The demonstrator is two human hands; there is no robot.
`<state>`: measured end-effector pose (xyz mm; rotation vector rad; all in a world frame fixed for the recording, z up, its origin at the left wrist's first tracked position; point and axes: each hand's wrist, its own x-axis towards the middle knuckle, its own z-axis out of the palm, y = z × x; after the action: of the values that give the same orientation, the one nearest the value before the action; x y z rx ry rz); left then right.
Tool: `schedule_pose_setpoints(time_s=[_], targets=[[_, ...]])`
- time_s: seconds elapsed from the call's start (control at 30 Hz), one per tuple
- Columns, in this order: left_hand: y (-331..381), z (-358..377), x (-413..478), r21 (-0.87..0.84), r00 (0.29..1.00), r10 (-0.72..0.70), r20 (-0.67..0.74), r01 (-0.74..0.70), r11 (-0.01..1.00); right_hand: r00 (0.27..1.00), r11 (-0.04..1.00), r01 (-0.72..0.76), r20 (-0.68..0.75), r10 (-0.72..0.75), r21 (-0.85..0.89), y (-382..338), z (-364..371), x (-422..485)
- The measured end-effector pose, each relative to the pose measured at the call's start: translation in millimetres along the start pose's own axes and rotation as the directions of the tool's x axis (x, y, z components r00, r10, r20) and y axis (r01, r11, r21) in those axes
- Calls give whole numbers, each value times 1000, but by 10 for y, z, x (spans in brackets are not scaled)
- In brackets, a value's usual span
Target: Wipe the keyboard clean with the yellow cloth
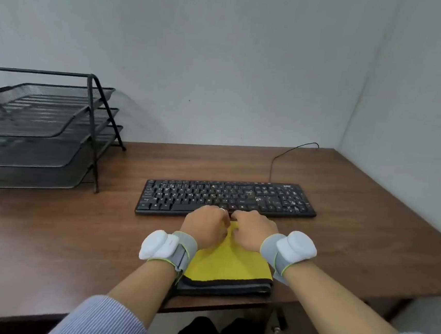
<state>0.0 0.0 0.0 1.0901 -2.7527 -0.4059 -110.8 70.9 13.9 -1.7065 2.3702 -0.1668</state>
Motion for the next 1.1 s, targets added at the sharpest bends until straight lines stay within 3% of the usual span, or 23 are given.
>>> schedule_pose_setpoints(time_s=[0.1,0.27,0.43,0.57,0.8,0.93,1.1], targets=[[-9,55,44,55,1000,2,-6,-2,999,999,1000,-21,25,21,-10,37,19,42],[28,75,119,-24,998,-7,-69,6,1000,998,998,-51,36,52,-24,40,-33,90],[247,59,186,10,1000,-17,21,17,1000,997,997,-71,-5,71,8,166,-142,76],[438,63,244,-63,998,-3,63,7,998,985,984,-130,-94,142,122,340,-217,56],[751,96,460,-280,983,135,125,-96,955,872,883,-276,-288,397,381,796,-322,5],[855,68,570,-387,978,194,73,-151,910,798,826,-328,-334,503,459,1086,-393,-14],[850,42,805,-222,976,211,-56,-218,950,751,812,-259,-419,510,523,1332,-490,82]])
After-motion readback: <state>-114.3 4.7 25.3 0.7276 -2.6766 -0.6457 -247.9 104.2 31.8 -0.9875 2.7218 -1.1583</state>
